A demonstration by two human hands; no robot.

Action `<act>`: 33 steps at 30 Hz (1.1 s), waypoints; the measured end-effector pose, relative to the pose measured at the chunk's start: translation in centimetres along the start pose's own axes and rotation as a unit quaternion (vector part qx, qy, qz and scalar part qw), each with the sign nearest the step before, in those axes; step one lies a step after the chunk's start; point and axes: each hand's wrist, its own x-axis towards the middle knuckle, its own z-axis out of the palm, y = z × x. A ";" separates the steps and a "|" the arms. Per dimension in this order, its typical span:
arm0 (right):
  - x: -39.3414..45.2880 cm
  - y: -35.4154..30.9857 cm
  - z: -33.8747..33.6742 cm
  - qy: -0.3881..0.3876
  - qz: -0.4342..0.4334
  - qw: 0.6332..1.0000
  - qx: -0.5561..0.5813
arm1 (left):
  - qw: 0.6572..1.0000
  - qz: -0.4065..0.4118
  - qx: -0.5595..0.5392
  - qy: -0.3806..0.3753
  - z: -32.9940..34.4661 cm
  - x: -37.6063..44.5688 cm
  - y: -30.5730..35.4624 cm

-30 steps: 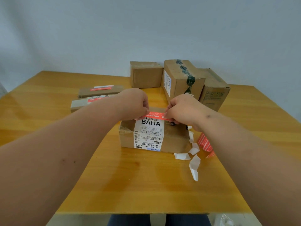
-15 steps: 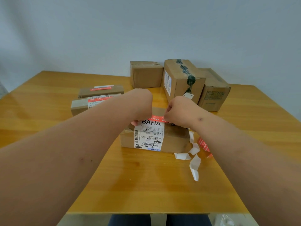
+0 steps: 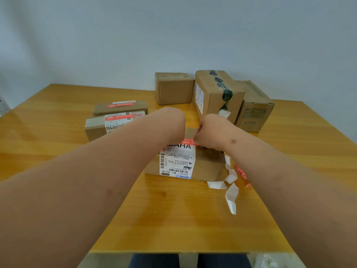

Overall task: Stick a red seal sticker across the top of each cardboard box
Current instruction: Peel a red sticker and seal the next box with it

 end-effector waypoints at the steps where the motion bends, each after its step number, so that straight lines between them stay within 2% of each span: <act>1: 0.0 0.0 -0.1 -0.001 0.001 1.000 -0.009 | 1.000 0.002 0.011 0.006 -0.1 -0.1 0.2; 7: -0.1 -0.5 -0.5 -0.010 0.008 0.998 -0.058 | 0.994 0.008 0.086 0.061 0.0 0.0 -0.2; 10: -0.3 -0.5 -0.7 -0.015 0.006 0.998 -0.057 | 0.996 -0.022 0.077 0.035 -0.5 -0.4 -1.4; 16: -0.6 1.1 -2.0 -0.007 0.028 0.999 -0.014 | 0.997 -0.060 -0.045 0.025 -0.2 0.1 -5.0; 19: -0.4 1.6 -1.4 0.021 0.048 0.998 0.025 | 0.991 -0.033 -0.071 0.109 0.4 0.4 -4.8; 21: -0.4 1.7 -0.8 0.026 0.055 0.998 0.034 | 0.987 -0.021 -0.093 0.132 1.1 0.4 -4.0; 24: -0.5 2.2 -0.3 0.005 0.046 0.996 0.079 | 0.987 -0.027 -0.119 0.105 2.3 0.5 -3.3; 29: -0.8 3.2 -0.7 0.014 0.044 0.990 0.137 | 0.955 -0.022 -0.285 0.086 2.5 0.5 -4.3; 33: -0.9 2.9 -0.2 0.000 0.037 0.987 0.159 | 0.959 -0.012 -0.267 0.096 3.0 0.3 -4.2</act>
